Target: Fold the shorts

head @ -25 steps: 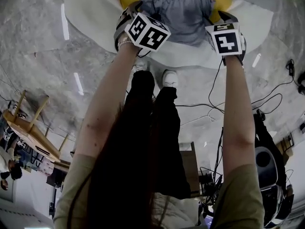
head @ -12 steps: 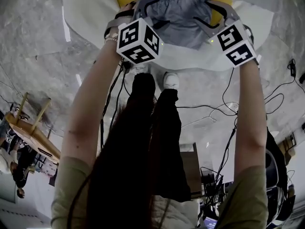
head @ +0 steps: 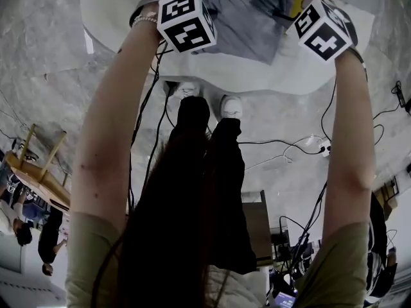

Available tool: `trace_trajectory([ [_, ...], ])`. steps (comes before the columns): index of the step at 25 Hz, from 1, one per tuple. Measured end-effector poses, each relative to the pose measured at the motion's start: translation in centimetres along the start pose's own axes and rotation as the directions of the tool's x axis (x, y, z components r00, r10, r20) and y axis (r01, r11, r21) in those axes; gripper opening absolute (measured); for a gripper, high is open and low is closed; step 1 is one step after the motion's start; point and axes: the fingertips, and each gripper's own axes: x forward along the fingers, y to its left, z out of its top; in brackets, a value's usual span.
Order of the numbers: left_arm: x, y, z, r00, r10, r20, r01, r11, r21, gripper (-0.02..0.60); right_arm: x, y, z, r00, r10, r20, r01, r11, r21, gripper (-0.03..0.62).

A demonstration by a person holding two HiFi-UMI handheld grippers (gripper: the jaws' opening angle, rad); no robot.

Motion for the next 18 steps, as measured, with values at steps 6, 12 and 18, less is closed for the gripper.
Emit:
trace_trajectory([
  [6, 0.0, -0.5, -0.2, 1.000, -0.007, -0.009, 0.007, 1.000, 0.021, 0.338, -0.4, 4.9, 4.0, 0.994, 0.099, 0.043, -0.086, 0.967, -0.240, 0.334],
  [12, 0.2, -0.5, 0.0, 1.000, 0.004, 0.019, -0.005, 0.998, 0.065, 0.339, 1.6, 1.5, 0.0, 0.996, 0.077, -0.047, -0.077, 0.997, -0.001, 0.334],
  [18, -2.7, -0.2, 1.6, 0.997, 0.042, 0.068, -0.037, 0.997, -0.074, 0.342, -2.4, 2.3, 3.3, 0.994, 0.041, 0.103, -0.048, 0.997, 0.062, 0.334],
])
